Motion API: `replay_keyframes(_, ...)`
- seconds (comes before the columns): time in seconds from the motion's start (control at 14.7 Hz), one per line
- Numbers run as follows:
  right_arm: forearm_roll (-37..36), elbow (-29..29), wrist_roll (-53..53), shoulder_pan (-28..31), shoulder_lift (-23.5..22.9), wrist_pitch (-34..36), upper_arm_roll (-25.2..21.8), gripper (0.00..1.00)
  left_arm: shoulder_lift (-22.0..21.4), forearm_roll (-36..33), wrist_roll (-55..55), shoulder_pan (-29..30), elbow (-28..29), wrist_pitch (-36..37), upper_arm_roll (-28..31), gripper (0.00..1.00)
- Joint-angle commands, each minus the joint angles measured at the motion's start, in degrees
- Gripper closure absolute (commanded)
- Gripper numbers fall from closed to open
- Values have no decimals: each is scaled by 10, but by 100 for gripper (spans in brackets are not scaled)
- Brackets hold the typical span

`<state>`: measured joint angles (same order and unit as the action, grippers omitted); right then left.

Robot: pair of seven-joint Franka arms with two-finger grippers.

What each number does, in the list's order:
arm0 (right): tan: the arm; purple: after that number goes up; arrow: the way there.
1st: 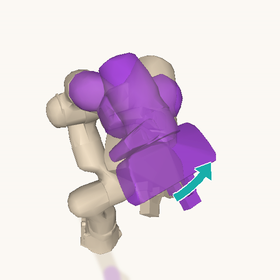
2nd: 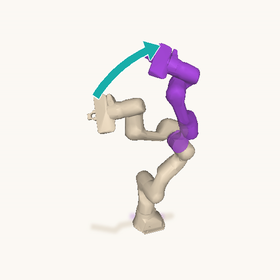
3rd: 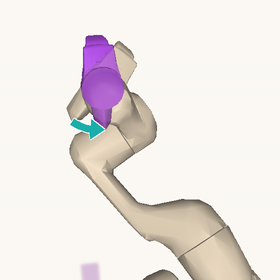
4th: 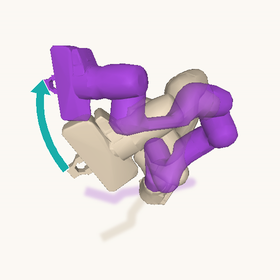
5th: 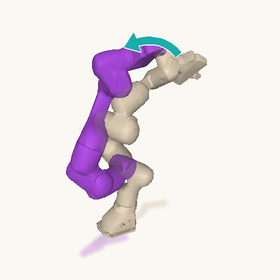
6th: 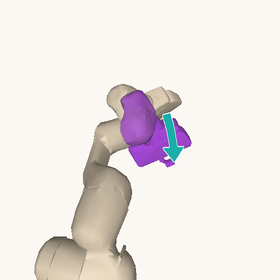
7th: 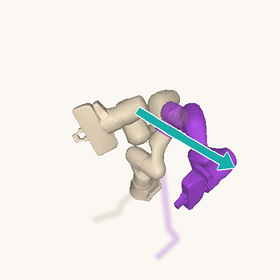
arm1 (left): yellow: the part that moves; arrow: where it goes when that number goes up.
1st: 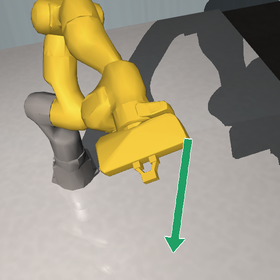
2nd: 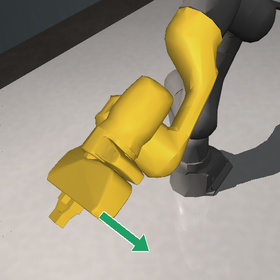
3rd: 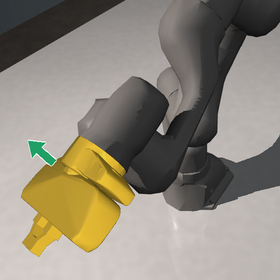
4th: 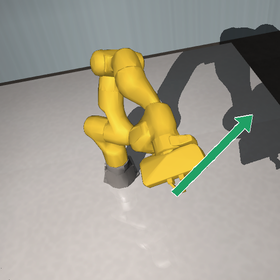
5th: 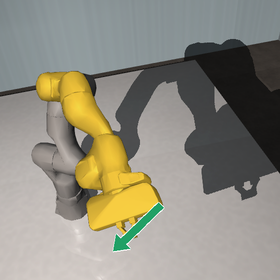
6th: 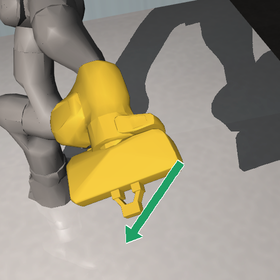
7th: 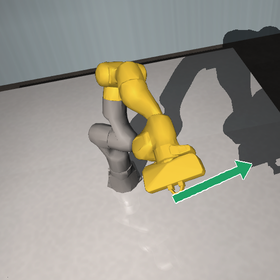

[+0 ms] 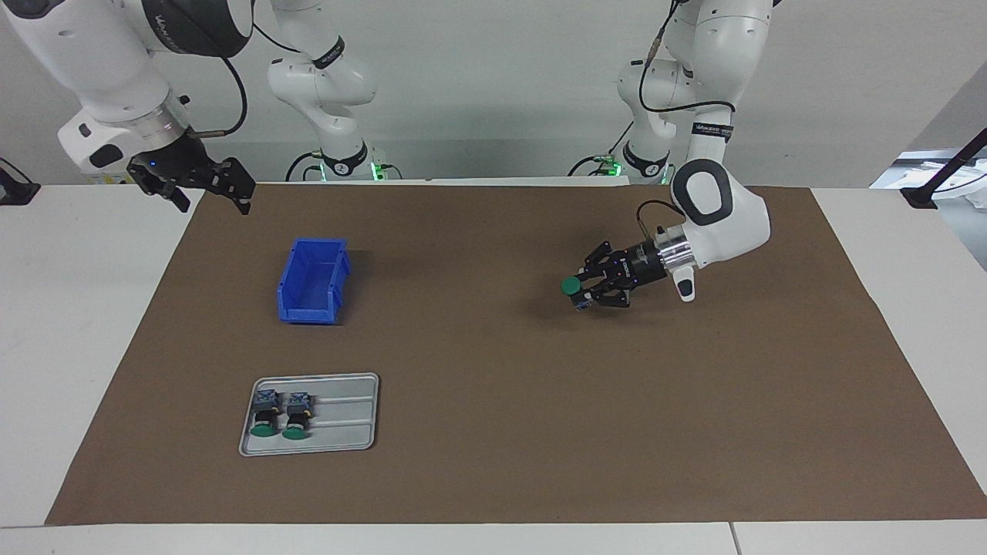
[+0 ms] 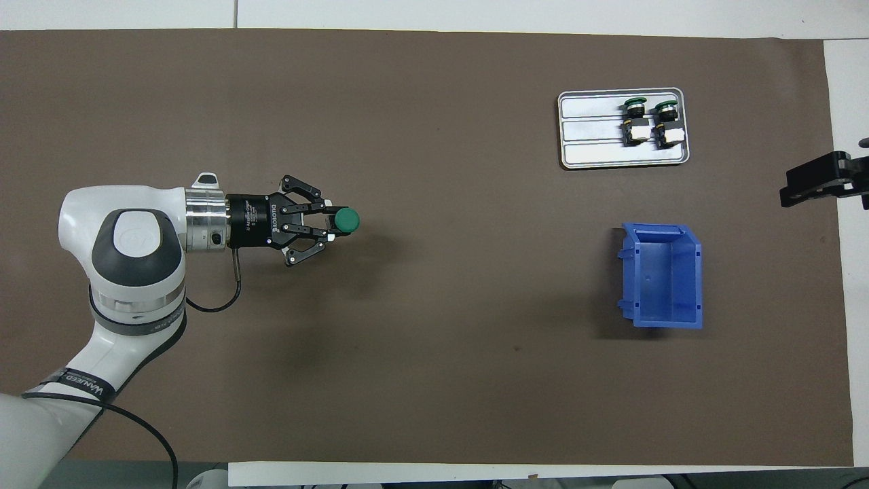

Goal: Place and press button with both arms

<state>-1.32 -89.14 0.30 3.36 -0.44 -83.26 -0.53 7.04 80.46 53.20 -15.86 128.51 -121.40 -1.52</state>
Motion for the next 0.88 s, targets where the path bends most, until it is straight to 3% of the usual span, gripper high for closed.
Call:
replay_keyframes(0.0,2,-16,11,4,14,0,3,1,-26,42,-52,6,50,-2,-2,93)
replay_keyframes(0.48,3,-16,11,4,14,0,3,1,-49,126,-175,8,132,18,-3,93)
replay_keyframes(0.81,3,-16,12,4,14,0,3,1,-43,152,-186,1,141,12,-3,92)
